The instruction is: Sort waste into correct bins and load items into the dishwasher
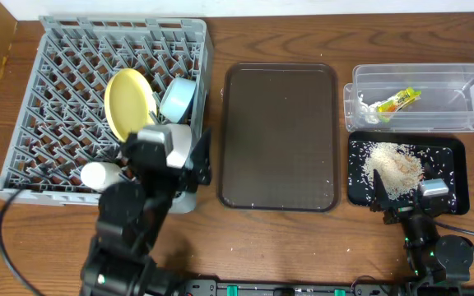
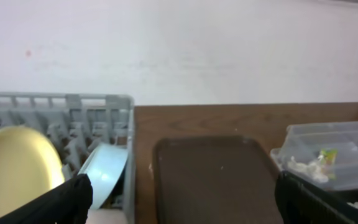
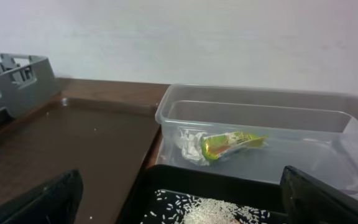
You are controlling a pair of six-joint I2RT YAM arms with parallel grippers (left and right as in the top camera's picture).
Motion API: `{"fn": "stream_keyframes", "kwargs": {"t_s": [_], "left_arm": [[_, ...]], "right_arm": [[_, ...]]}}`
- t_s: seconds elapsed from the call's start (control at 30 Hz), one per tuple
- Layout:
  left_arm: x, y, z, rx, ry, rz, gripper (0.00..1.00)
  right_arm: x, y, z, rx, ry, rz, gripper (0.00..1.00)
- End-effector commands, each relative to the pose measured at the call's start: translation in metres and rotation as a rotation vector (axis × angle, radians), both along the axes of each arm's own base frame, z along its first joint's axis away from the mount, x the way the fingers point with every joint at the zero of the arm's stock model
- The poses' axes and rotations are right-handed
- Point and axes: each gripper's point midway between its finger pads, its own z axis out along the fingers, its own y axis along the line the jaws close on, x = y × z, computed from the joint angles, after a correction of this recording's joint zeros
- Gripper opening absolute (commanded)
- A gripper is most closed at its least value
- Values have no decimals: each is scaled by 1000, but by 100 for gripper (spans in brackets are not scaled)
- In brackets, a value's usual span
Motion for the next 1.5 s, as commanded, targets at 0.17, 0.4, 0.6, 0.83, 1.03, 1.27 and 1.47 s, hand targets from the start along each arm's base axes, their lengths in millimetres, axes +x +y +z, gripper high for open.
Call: {"fn": "stream_keyframes", "kwargs": {"t_s": [0.17,0.4,0.6,0.83,1.03,1.27,1.47], "left_arm": [[-26,22,-33,-26,-166,55,94],[-29,27,-77,-37,-205,71,95],[-22,26,-112,-36,-200,72,95],[-20,26,-158,-4,-59,72,95],[-21,26,-168,6,-17,72,95],[-21,26,-169,6,-15,72,95],[-21,26,-169,6,-15,72,95]], "right_arm": [[0,-1,0,-6,-2,-3,99],[0,-1,0,-6,-2,-3,99],[0,-1,0,-6,-2,-3,99],[0,-1,0,-6,-2,-3,99],[0,-1,0,-6,-2,-3,99],[0,-1,0,-6,-2,-3,99],[0,-1,0,-6,-2,-3,99]]}}
